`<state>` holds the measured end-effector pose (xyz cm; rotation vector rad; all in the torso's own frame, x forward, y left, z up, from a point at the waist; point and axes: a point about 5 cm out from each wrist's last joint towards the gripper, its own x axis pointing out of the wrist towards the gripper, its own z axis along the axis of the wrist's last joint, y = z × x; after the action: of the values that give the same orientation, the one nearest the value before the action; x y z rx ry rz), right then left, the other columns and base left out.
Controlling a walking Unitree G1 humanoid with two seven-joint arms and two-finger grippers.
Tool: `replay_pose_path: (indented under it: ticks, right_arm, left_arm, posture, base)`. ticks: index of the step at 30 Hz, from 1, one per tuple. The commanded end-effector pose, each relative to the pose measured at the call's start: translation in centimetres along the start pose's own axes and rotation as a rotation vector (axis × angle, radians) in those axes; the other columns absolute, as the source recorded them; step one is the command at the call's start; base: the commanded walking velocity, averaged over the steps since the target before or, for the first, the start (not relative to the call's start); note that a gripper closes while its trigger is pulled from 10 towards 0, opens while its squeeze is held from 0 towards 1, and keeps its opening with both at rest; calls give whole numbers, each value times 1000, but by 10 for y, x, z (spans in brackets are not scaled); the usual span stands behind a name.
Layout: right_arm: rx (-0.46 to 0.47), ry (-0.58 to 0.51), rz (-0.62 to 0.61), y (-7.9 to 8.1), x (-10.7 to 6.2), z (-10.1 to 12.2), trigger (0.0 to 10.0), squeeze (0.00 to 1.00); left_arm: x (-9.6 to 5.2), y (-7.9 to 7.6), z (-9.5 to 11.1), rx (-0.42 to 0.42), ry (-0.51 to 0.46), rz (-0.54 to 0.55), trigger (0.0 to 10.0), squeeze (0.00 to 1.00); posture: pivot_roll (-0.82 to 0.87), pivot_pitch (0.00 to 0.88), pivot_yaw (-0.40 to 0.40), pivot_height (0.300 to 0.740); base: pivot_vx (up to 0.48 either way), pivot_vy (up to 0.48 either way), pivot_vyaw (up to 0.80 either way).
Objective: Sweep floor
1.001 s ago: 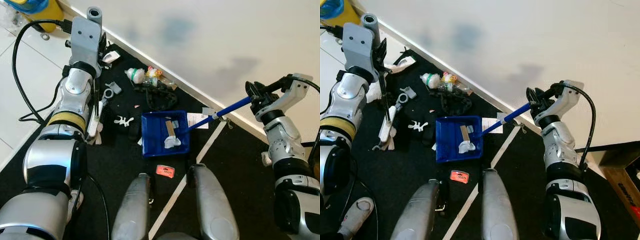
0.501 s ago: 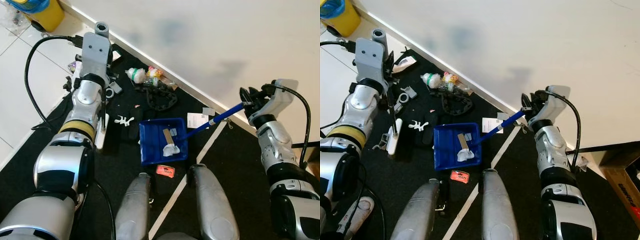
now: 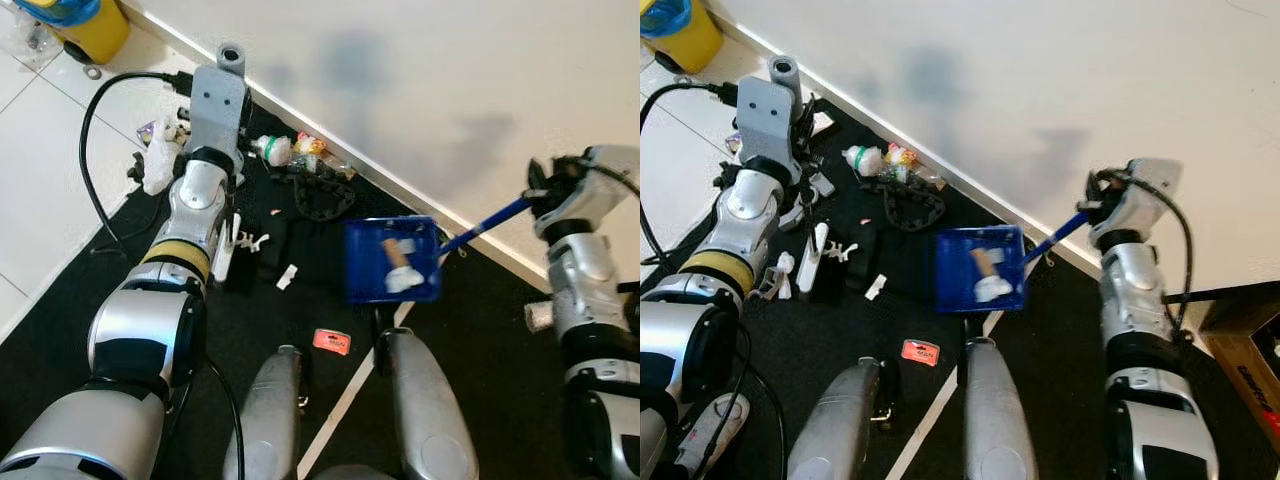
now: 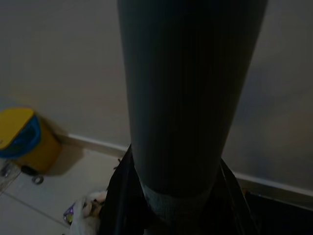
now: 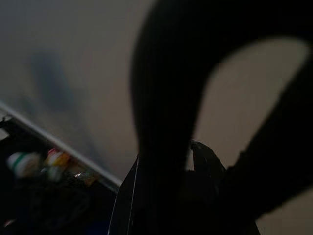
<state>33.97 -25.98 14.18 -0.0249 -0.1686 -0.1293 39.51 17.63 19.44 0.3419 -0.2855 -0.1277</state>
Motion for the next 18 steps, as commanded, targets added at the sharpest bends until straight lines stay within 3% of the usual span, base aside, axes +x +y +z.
replay_pose_path:
  ticks: [1, 7, 10, 14, 18]
  right_arm:
    - [0, 26, -13, 3, -7, -8, 10000, 0]
    - [53, 75, 4, 22, -16, -23, 10000, 0]
    - [152, 103, -5, 35, -21, -30, 10000, 0]
    - [223, 103, 12, 46, -21, -29, 10000, 0]
    - [286, 86, 108, 66, -21, -23, 10000, 0]
  left_arm:
    - [-1, -8, -2, 3, 6, -29, 10000, 0]
    - [-2, -8, -4, -2, 14, -27, 10000, 0]
    - [-3, -7, -5, -4, 16, -22, 10000, 0]
    - [-3, -5, -5, -7, 15, -15, 10000, 0]
    - [-2, -3, -5, -14, 18, -6, 10000, 0]
  posture:
    - [-74, 390, -33, 740]
    - [-73, 390, -39, 740]
    - [-70, 392, -43, 740]
    - [-70, 392, -43, 740]
    - [-69, 391, -46, 740]
  base:
    - [0, 0, 0]
    - [0, 0, 0]
    - [0, 0, 0]
    - [0, 0, 0]
    - [0, 0, 0]
